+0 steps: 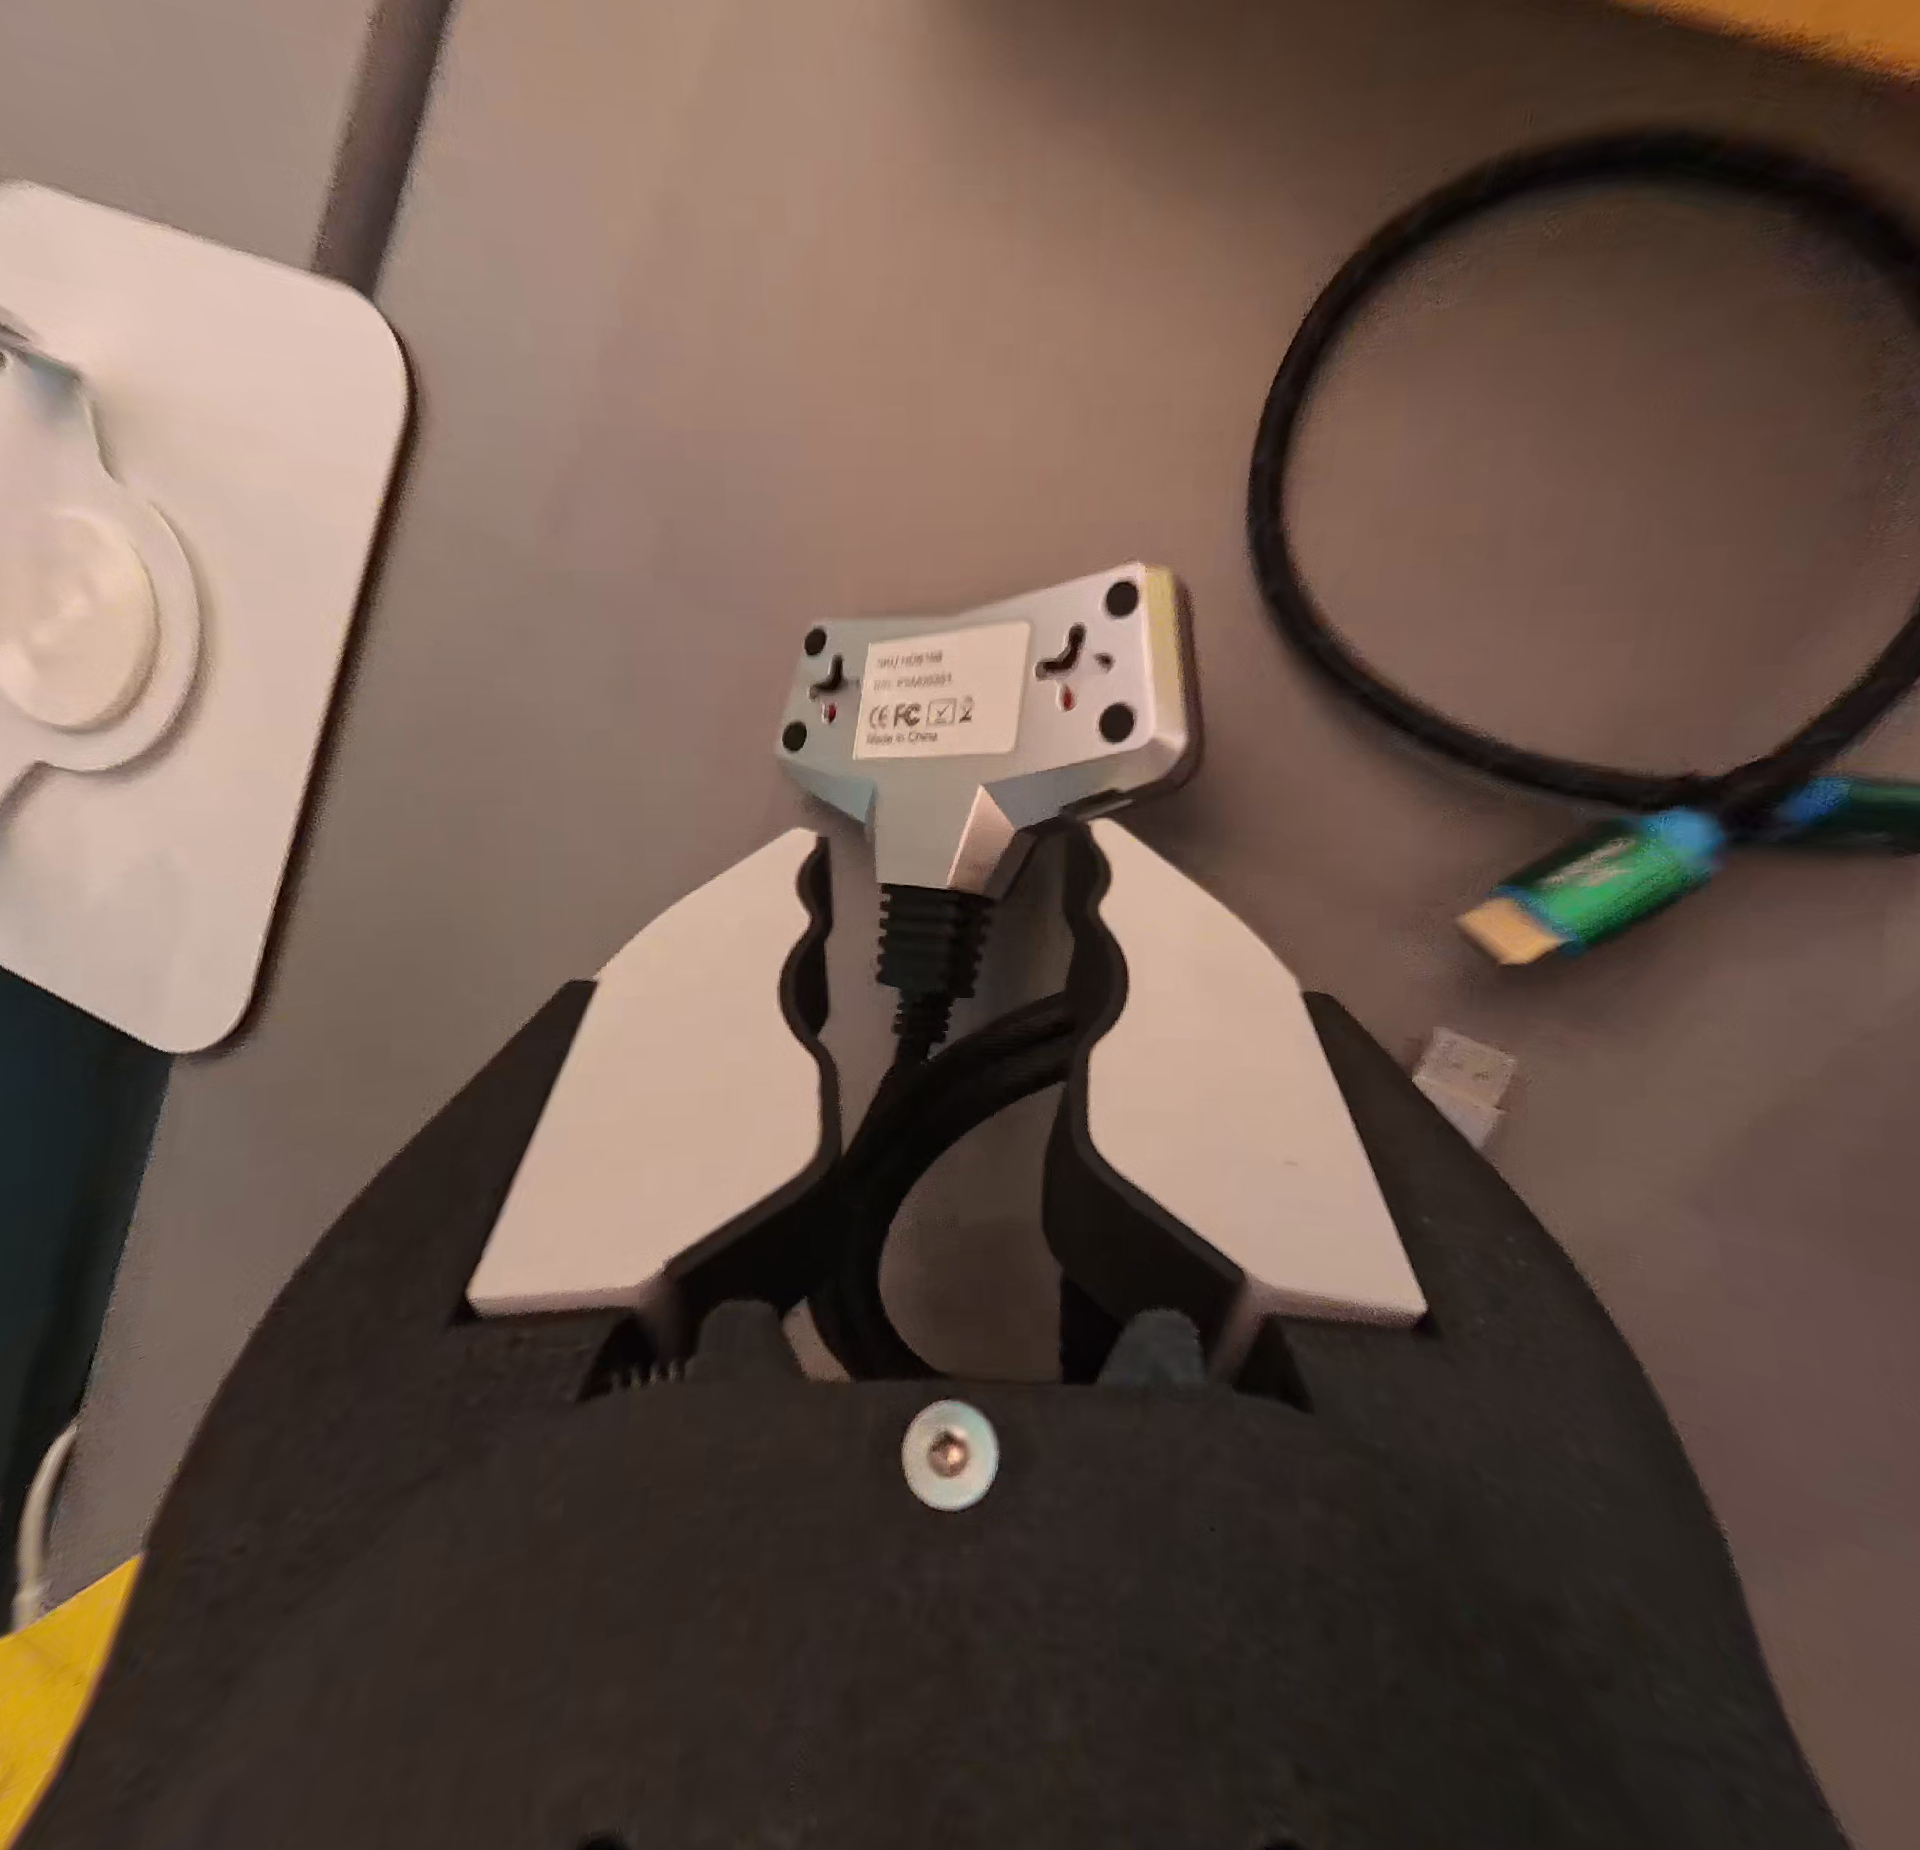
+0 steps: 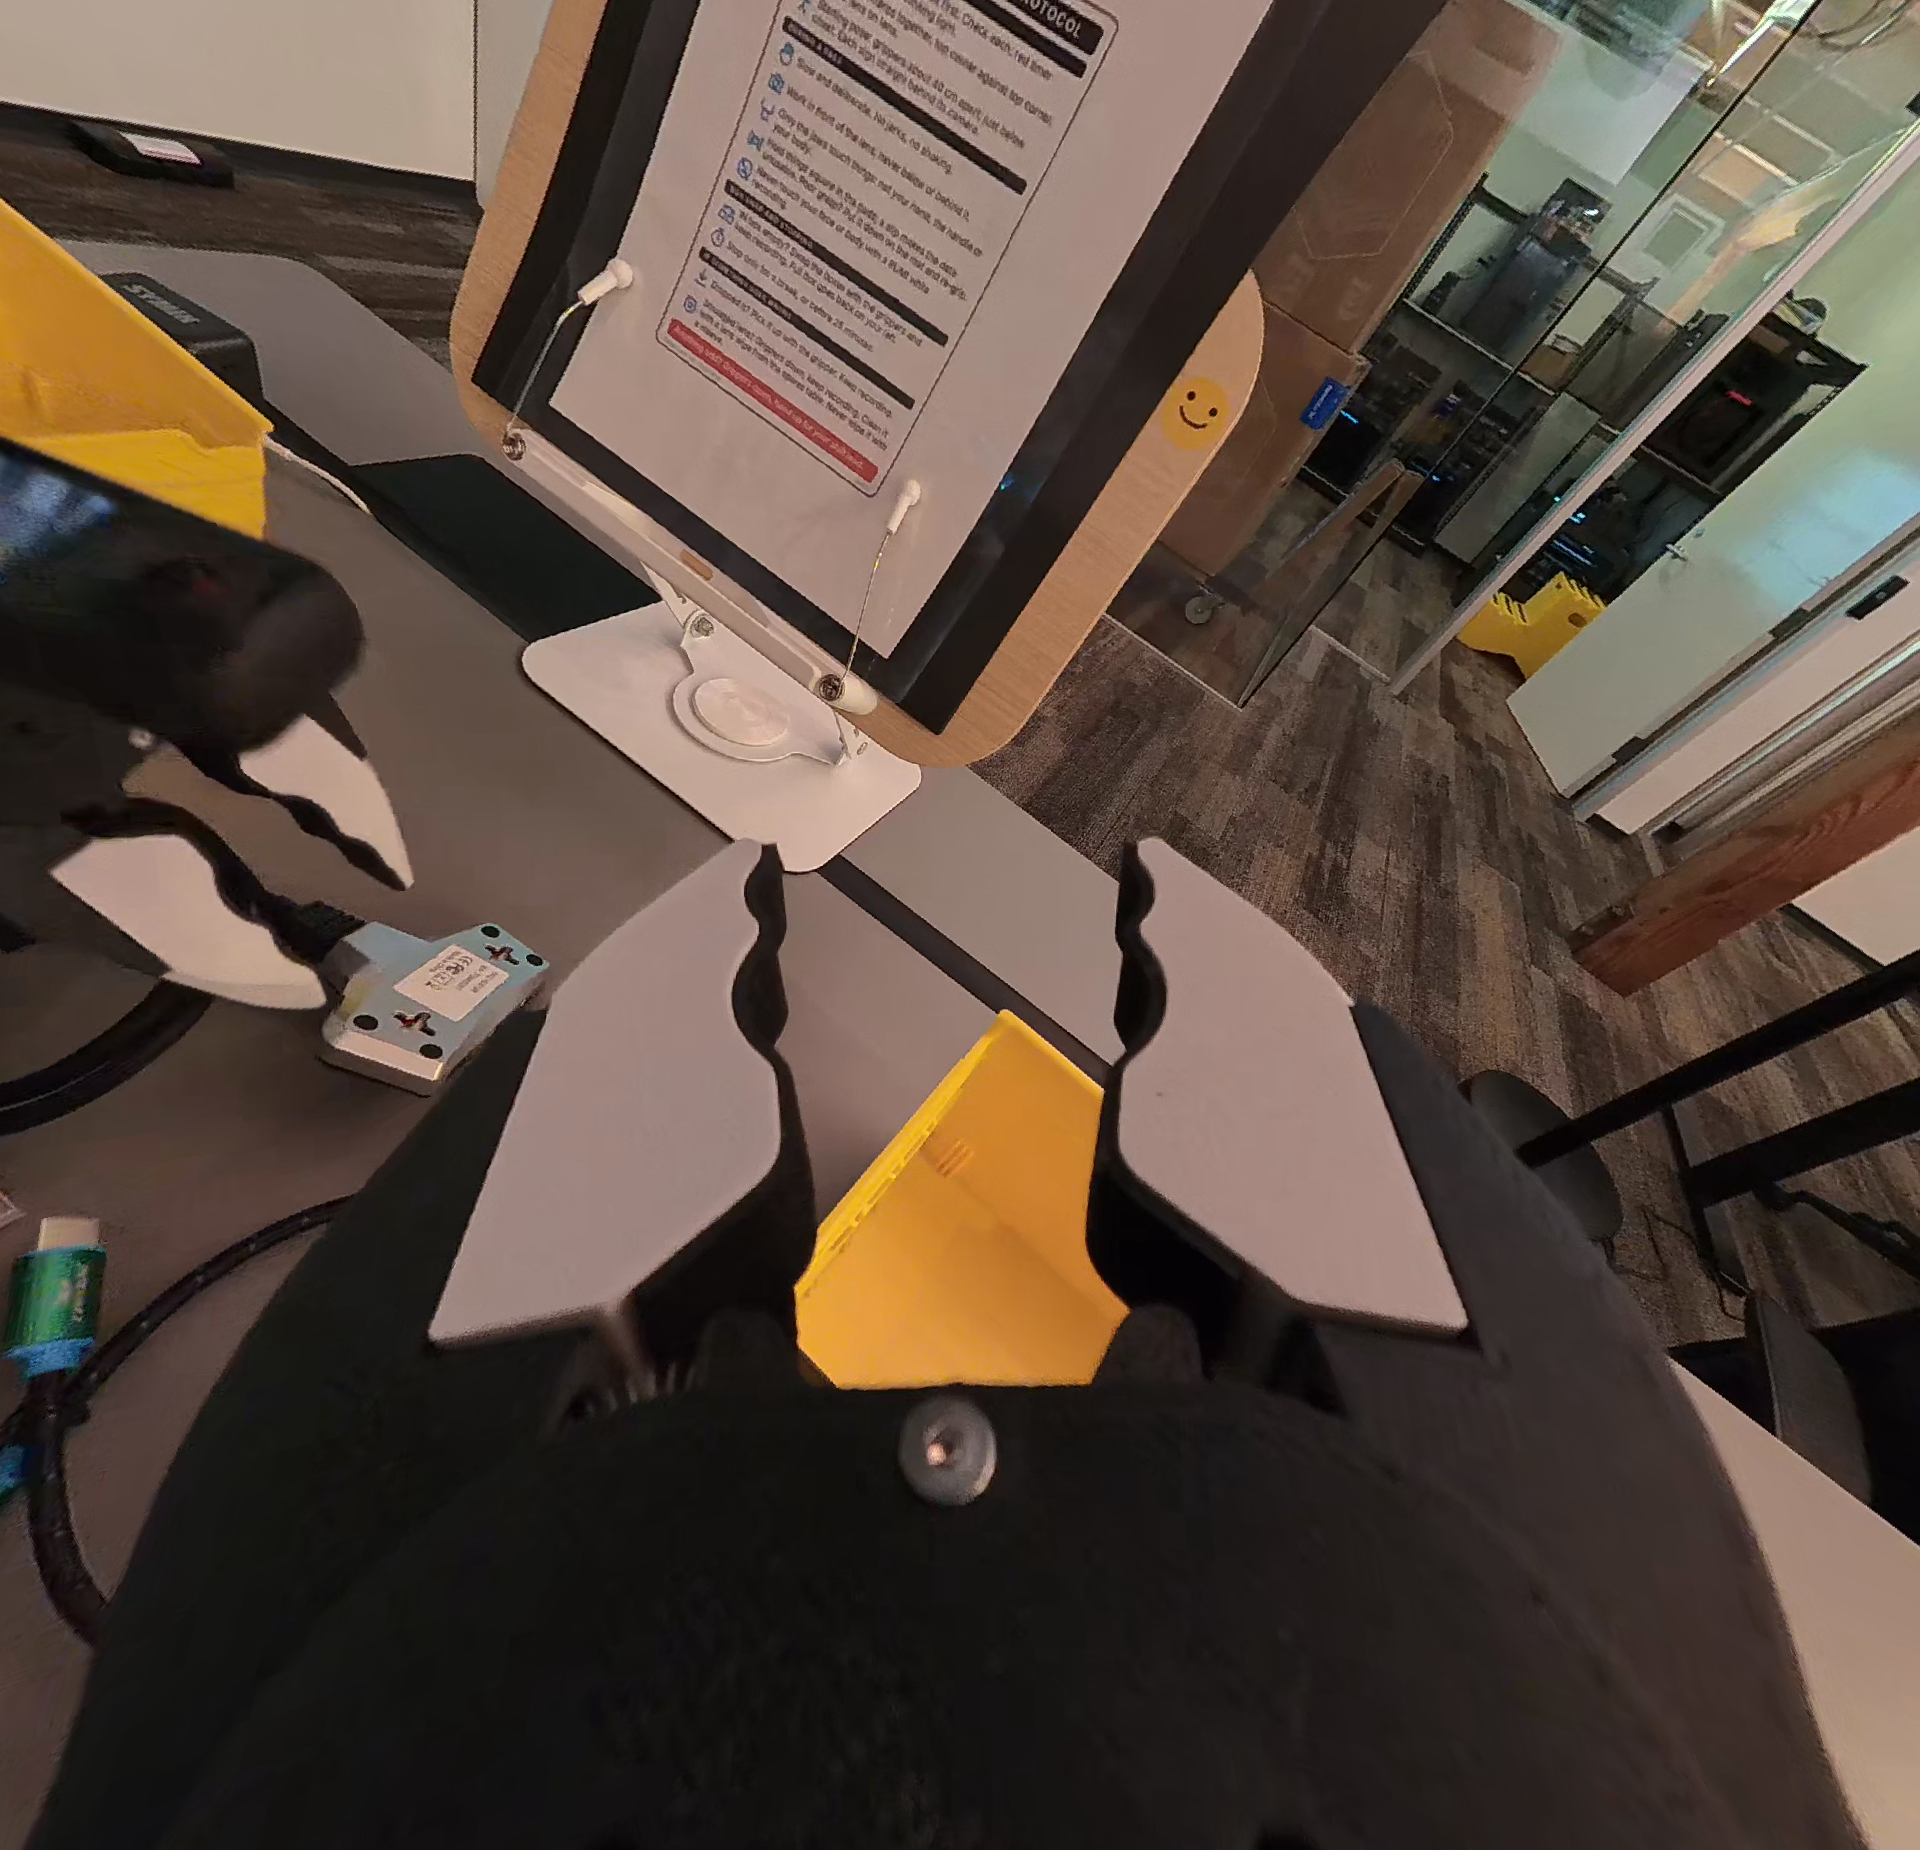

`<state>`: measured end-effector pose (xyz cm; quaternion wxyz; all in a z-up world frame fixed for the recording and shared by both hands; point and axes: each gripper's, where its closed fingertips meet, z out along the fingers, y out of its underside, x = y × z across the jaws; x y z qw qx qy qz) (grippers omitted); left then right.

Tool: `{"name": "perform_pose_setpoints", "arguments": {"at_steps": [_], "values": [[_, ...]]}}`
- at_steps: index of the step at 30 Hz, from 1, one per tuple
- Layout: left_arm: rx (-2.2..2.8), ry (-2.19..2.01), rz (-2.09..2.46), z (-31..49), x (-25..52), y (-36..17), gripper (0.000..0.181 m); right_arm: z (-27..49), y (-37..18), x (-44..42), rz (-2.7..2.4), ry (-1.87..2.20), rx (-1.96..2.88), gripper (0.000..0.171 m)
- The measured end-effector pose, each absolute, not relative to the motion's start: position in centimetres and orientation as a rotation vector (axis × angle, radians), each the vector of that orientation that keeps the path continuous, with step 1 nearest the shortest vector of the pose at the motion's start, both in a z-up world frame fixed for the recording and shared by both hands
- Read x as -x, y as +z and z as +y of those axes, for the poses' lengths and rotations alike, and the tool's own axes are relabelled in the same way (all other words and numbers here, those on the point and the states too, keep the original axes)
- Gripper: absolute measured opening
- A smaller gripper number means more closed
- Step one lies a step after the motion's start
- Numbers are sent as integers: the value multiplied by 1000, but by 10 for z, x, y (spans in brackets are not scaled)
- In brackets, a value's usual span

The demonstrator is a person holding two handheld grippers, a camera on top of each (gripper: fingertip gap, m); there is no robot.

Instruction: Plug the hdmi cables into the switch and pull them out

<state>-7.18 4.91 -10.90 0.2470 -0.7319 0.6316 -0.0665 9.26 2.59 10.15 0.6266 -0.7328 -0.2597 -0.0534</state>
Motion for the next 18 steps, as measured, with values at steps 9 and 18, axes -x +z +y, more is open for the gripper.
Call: {"name": "perform_pose_setpoints", "arguments": {"at_steps": [9, 18], "values": [[2037, 29, 1824, 60, 82, -140, 44, 28, 96, -85, -632, -116, 1691, 63], [2031, 10, 1787, 63, 87, -151, 35, 29, 92, -77, -657, -96, 1695, 63]]}}
